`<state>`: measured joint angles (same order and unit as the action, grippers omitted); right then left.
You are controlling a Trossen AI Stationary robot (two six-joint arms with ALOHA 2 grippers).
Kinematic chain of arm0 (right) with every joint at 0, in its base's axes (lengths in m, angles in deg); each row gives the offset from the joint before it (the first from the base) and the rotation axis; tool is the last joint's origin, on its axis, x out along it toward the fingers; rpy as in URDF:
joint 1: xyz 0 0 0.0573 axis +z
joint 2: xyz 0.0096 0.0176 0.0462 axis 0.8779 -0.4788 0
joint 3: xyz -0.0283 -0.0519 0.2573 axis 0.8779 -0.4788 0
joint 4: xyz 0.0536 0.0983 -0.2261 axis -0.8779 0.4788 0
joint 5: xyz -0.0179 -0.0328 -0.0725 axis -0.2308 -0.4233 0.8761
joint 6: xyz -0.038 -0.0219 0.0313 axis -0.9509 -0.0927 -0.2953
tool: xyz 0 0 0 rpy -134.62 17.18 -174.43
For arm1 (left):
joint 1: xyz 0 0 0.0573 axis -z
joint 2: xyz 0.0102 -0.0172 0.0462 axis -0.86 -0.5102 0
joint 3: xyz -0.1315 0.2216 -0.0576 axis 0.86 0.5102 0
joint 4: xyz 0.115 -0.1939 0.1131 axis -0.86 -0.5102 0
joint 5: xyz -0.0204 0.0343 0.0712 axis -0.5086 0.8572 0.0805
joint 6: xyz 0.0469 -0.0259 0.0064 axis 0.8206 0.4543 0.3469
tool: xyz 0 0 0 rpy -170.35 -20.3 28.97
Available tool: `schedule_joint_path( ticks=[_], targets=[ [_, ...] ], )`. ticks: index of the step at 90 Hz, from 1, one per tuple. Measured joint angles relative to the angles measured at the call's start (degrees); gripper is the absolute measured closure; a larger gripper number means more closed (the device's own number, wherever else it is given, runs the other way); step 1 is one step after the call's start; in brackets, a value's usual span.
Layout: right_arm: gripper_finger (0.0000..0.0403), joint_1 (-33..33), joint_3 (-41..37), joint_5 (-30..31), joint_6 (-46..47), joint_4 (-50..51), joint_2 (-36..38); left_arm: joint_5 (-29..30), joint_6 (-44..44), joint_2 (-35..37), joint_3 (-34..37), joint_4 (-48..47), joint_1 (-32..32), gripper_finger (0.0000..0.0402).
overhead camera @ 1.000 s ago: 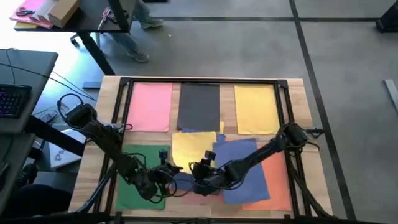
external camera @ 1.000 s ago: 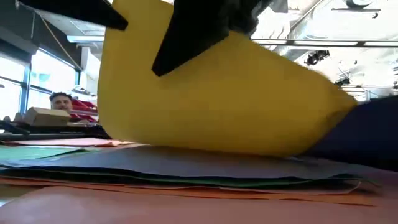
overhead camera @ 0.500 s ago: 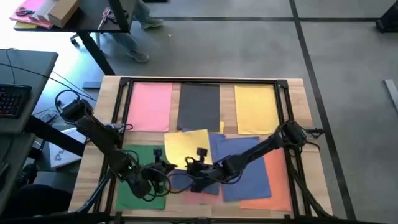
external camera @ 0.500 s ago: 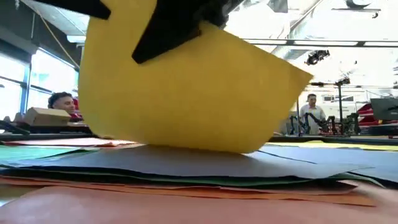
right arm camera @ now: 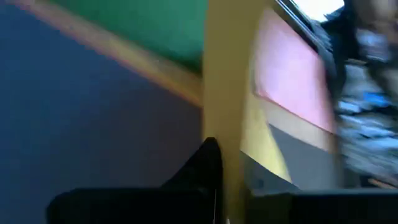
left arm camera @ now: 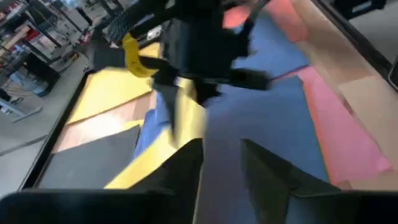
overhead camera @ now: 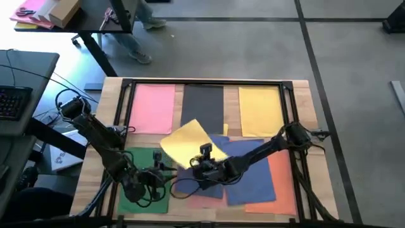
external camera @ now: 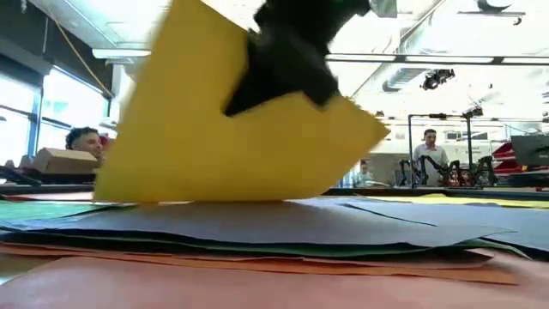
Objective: Organize paper
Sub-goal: Stack the yellow color paper on top of the other yellow color paper
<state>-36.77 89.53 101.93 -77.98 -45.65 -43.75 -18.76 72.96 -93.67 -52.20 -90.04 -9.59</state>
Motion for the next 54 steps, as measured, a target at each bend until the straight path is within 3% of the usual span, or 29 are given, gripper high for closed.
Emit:
schedule_joint_path(
  ticks=[13, 22, 35, 39, 54],
  targets=[
    [0.0403, 0.0, 0.0, 17.5, 0.5, 16.4, 0.2, -4.7, -14.5, 0.9, 0.0, -12.2, 2.8, 0.0267],
    [0.0403, -1.4, 0.0, 22.7, 7.5, 32.6, 0.3, -12.1, -26.8, 0.2, 0.2, -19.1, 4.1, 0.0266],
    [0.0403, -5.3, 0.0, 22.0, 33.6, 60.8, 0.3, -15.2, -37.9, -2.1, 4.4, -16.3, 5.8, 0.027],
    [0.0403, -6.2, -0.7, 20.6, 41.2, 62.1, 0.7, -16.1, -40.5, -3.0, 6.0, -14.2, 6.1, 0.0271],
    [0.0403, -8.0, -8.8, 8.8, 36.3, 53.9, 4.1, -21.5, -48.8, -6.9, 11.0, -9.7, 6.6, 0.0271]
  ],
)
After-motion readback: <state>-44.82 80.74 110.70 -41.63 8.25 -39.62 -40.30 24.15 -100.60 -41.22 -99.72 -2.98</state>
